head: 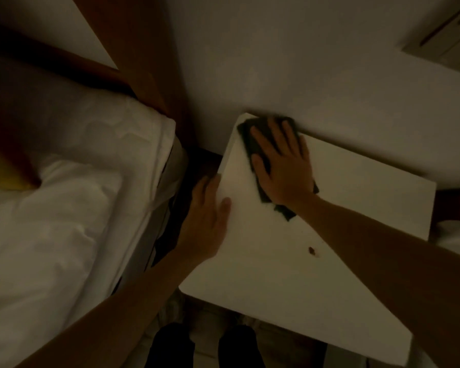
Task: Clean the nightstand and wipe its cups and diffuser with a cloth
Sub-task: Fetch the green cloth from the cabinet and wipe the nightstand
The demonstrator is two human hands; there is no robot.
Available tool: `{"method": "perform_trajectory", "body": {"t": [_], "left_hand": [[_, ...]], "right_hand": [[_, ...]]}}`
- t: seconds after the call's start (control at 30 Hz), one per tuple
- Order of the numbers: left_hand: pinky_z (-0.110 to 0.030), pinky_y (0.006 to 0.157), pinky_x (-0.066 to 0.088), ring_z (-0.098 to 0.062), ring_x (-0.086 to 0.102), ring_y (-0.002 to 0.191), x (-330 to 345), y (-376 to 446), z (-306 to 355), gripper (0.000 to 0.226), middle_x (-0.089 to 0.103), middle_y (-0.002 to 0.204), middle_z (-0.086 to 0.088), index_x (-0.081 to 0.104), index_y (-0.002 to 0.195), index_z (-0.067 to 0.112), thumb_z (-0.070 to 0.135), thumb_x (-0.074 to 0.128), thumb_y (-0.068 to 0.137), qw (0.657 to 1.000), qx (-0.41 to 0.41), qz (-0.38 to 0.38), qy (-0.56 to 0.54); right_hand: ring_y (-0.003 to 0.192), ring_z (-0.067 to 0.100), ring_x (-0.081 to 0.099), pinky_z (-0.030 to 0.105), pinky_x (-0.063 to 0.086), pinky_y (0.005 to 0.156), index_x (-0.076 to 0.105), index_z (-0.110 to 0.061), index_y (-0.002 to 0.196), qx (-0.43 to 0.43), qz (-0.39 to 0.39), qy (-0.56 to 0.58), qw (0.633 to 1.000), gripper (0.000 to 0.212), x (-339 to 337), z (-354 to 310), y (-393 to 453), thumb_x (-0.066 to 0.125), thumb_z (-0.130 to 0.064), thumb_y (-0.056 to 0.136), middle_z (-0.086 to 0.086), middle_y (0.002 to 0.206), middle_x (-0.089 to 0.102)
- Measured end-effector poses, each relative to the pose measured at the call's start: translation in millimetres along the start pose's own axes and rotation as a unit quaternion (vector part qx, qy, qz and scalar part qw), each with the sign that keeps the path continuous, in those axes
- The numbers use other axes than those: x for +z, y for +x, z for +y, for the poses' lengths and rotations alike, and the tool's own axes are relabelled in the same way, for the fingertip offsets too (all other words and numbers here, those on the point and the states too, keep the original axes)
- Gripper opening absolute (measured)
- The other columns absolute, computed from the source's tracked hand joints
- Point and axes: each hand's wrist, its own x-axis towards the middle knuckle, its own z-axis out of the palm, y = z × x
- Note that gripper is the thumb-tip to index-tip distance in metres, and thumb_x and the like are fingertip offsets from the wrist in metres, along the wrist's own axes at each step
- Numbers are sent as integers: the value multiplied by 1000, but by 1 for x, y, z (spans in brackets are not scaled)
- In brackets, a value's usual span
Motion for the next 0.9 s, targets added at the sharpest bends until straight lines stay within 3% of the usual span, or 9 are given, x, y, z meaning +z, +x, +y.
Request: {"method": "perform_trajectory", "body": {"t": [0.1, 0.2, 0.27, 0.37, 0.47, 0.57, 0.63, 0.77, 0.9], "left_hand": [[-29, 111, 22, -24, 20, 147, 18, 9, 4, 69, 0, 166, 0, -7, 157, 22, 46, 28, 103, 996, 20, 0, 92], [-36, 106, 40, -28, 29, 144, 23, 7, 4, 71, 5, 166, -7, -5, 158, 15, 47, 26, 102, 986, 28, 26, 165], [-41, 104, 44, -30, 32, 143, 25, 8, 4, 71, 9, 166, -9, -3, 158, 14, 46, 26, 102, 983, 23, 31, 178], [-51, 114, 32, -33, 25, 147, 28, 8, 3, 67, 9, 164, -15, 1, 158, 11, 42, 22, 102, 966, 26, 32, 254], [-59, 120, 12, -32, 8, 152, 32, 9, 6, 66, 5, 165, -16, 8, 157, 7, 37, 20, 100, 926, 117, -1, 359], [-52, 122, 13, -28, 11, 152, 38, 12, 11, 64, 13, 165, -14, 16, 156, 3, 28, 30, 99, 898, 236, -63, 365], [-47, 123, 17, -27, 14, 152, 37, 12, 13, 61, 17, 164, -13, 19, 155, 4, 25, 30, 99, 905, 234, -77, 348], [-48, 123, 20, -26, 14, 152, 33, 9, 17, 58, 21, 163, -12, 24, 154, 6, 25, 28, 99, 923, 214, -66, 314], [-50, 122, 21, -29, 18, 151, 33, 11, 18, 56, 27, 161, -11, 31, 152, 7, 25, 35, 99, 930, 227, -48, 286]], "right_hand": [[154, 24, 10, 52, 11, 123, 21, -37, 157, 158, 18, 2, 987, 56, 2, -4, -7, 21, -52, 103, 0, 167, 17], [155, 25, 3, 51, 6, 124, 14, -33, 159, 344, 38, 27, 938, 58, 2, -17, -31, 19, -50, 104, 2, 169, 9], [155, 25, -1, 51, 3, 124, 10, -31, 160, 439, 40, 47, 897, 60, 1, -29, -55, 18, -49, 104, 4, 169, 4], [155, 25, -4, 52, 2, 124, 5, -28, 161, 536, 48, 67, 840, 61, 1, -54, -105, 19, -49, 105, 7, 169, -2], [155, 26, 0, 54, 7, 123, 8, -24, 161, 573, 58, 66, 815, 61, 3, -92, -159, 21, -47, 105, 11, 168, 1], [155, 30, 9, 54, 11, 123, 19, -20, 159, 530, 63, 56, 844, 60, 6, -119, -205, 29, -43, 104, 13, 167, 8], [155, 30, 7, 52, 9, 124, 20, -23, 159, 455, 29, 42, 889, 60, 8, -122, -227, 31, -42, 104, 12, 168, 7], [155, 27, 5, 50, 3, 125, 18, -35, 159, 191, -35, 39, 980, 57, 5, -85, -226, 29, -47, 104, 4, 169, 7], [155, 24, 9, 52, 8, 123, 29, -39, 155, 1, -37, 45, 998, 54, -1, -22, -186, 36, -48, 102, 0, 168, 16]]}}
